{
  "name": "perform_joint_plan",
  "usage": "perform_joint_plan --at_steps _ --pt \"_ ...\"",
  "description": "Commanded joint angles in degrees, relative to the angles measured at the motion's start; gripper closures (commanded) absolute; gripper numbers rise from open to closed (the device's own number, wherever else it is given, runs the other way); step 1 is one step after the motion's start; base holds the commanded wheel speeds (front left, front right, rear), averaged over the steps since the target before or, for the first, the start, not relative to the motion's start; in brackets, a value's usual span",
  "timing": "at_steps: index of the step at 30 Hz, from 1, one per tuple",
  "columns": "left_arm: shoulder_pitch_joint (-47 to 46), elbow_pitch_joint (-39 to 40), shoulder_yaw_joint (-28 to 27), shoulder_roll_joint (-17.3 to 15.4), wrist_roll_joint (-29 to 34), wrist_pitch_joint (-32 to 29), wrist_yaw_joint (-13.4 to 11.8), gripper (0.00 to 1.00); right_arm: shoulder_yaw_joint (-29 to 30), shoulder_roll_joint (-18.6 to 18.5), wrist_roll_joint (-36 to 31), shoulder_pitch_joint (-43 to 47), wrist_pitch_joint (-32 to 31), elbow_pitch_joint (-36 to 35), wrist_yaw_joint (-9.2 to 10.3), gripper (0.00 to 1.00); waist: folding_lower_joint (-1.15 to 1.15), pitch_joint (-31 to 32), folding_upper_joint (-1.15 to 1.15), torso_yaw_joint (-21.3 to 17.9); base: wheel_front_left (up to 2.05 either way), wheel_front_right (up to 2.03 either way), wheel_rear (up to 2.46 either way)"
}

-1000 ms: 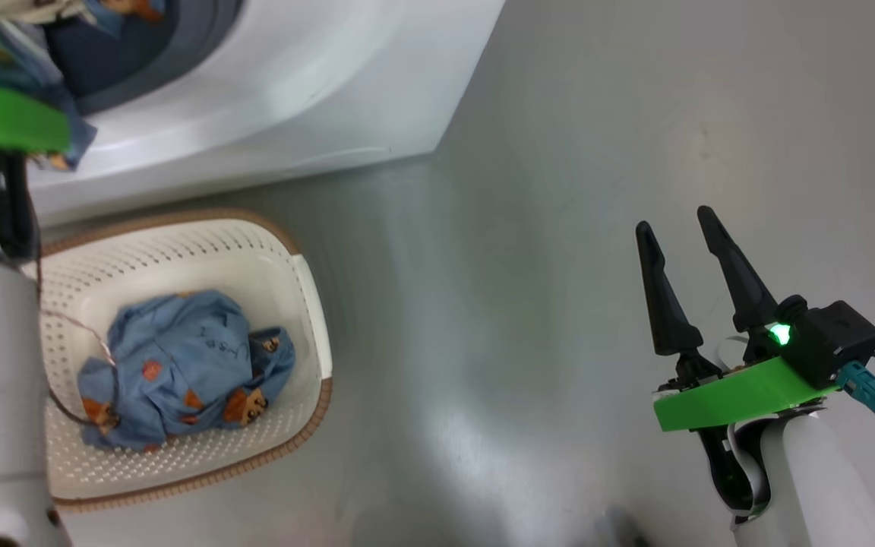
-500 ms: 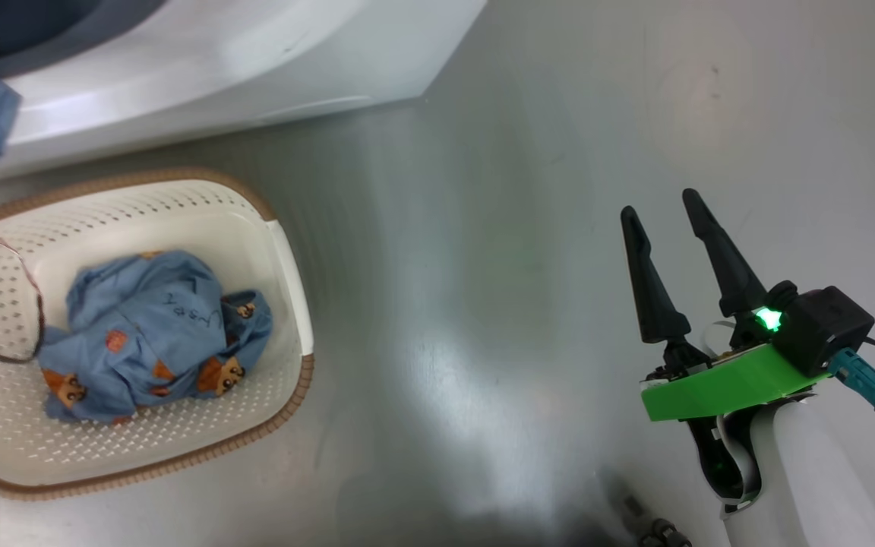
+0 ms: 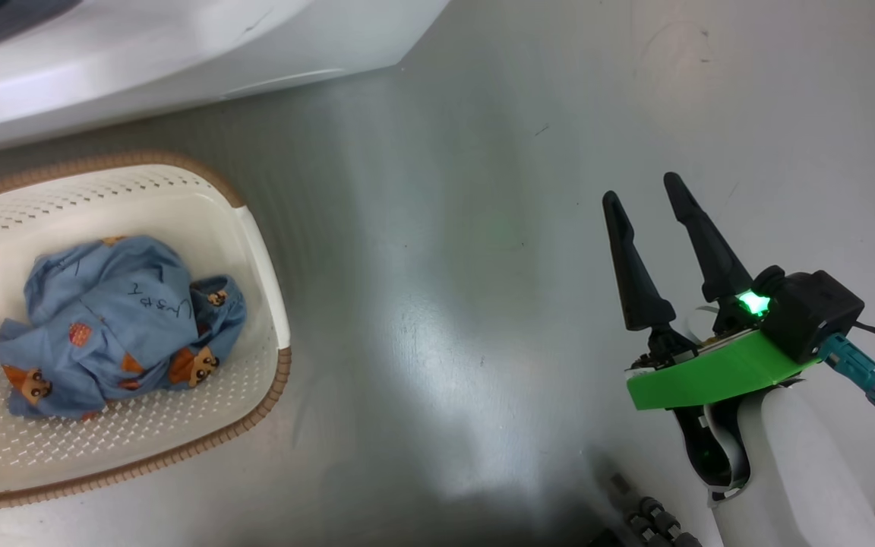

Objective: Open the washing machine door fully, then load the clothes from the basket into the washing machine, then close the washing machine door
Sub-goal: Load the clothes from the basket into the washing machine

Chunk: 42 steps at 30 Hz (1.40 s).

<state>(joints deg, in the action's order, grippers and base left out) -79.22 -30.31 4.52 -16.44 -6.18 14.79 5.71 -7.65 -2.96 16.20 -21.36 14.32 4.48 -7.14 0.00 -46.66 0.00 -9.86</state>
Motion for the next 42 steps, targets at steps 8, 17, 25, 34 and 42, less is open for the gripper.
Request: perform_joint_plan --at_steps 8,17,25,34,42 --pt "5.1 1.9 -2.2 -2.0 0.3 0.2 0.0 1.00 -1.6 0.1 0.5 0.6 0.7 -0.4 -0.35 0.00 0.00 0.4 0.00 0.2 0.00 0.00 0.00" --pt "3.0 -14.0 -1.8 -1.2 -2.1 -0.3 0.9 0.00 -1.8 0.1 0.5 0.8 0.7 0.3 -0.35 0.00 0.00 1.4 0.00 0.3 0.00 0.00 0.00" --pt "-0.1 -21.6 -0.5 -0.4 -2.4 -0.1 1.1 0.00 -1.6 0.1 0.7 0.9 0.7 0.6 -0.35 0.00 0.00 2.7 0.00 0.7 0.00 0.00 0.00" --pt "0.4 -23.5 -0.3 0.1 -3.0 0.2 0.9 0.00 -1.2 0.1 0.7 0.8 0.7 1.4 -0.35 0.00 0.00 5.1 0.00 1.1 0.00 0.00 0.00" --pt "4.4 -21.0 -0.7 1.4 -4.1 0.2 1.0 0.00 -0.6 0.1 0.5 1.1 0.7 2.0 -0.35 0.00 0.00 7.9 0.00 2.2 0.00 0.00 0.00"
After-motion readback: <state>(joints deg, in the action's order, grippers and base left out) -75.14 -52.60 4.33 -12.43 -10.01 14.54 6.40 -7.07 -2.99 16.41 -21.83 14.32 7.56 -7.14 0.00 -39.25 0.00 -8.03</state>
